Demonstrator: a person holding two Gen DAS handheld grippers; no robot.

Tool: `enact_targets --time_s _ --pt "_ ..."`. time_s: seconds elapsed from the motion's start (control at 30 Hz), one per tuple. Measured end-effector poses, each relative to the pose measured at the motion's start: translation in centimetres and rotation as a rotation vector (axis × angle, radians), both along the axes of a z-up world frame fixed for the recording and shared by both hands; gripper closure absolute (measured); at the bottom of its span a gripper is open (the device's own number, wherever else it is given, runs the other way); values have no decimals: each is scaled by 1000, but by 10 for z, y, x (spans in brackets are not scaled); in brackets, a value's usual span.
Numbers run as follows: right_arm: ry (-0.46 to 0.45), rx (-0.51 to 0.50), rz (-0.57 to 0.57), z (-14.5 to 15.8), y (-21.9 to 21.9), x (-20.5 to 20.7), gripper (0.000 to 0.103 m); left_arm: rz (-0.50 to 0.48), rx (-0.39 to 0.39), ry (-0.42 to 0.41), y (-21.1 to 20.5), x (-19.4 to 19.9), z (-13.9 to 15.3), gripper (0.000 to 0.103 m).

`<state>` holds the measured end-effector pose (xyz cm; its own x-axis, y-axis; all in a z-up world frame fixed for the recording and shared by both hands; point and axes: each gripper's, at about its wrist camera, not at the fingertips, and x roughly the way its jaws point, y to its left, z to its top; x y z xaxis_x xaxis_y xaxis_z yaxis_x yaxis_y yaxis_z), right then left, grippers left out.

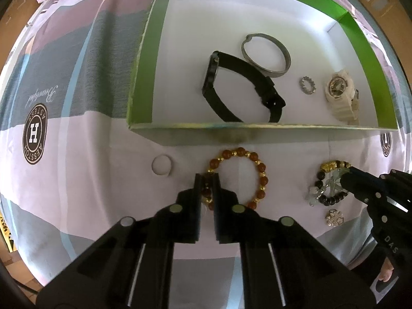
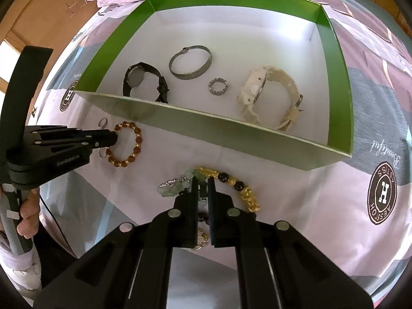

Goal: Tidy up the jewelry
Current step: 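Grasp the amber bead bracelet with the left tool while the right tool grasps the jade pendant, then lift the amber bracelet and jade pendant into the box and release both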

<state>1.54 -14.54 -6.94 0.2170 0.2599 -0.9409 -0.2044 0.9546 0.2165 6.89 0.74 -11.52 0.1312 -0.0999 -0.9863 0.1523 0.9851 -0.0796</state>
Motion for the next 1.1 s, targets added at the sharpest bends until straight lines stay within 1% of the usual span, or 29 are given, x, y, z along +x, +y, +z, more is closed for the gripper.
enact_targets --time_s 0.17,0.3,0.47,0.57,0.6,0.63,0.67,0.73,0.87,1.0,1.03,1.07,1.1 --pt "-18 5 0 8 -3 -2 97 -11 -14 -31 -2 -6 23 95" --pt "-56 20 6 23 -3 -6 97 -39 -43 -89 -4 -14 49 95" --pt "-94 42 12 39 -2 -10 97 -63 -62 -142 -11 -25 77 95" --pt "-96 32 20 37 0 -10 96 -71 -71 -152 -13 -29 81 95" --pt "-91 22 21 34 1 -9 95 -71 -71 -150 -9 -30 83 95" --pt "-73 11 14 27 2 -7 88 -70 -70 -144 -7 -29 82 95" --pt "-56 12 5 21 1 -5 75 -70 -71 -136 -5 -29 80 95" --pt "-9 31 -16 9 -1 0 58 -69 -69 -119 -5 -26 72 95" --pt "51 55 -35 -8 0 3 58 -68 -63 -93 -7 -25 61 95" --pt "51 56 -60 -17 0 4 58 -68 -53 -90 -8 -24 56 95" --pt "51 62 -65 -18 0 5 65 -69 -53 -90 -7 -24 56 95" --pt "51 72 -68 -19 -1 5 75 -68 -53 -90 -7 -24 55 95" --pt "55 77 -68 -19 -1 5 76 -68 -54 -90 -7 -24 55 95"
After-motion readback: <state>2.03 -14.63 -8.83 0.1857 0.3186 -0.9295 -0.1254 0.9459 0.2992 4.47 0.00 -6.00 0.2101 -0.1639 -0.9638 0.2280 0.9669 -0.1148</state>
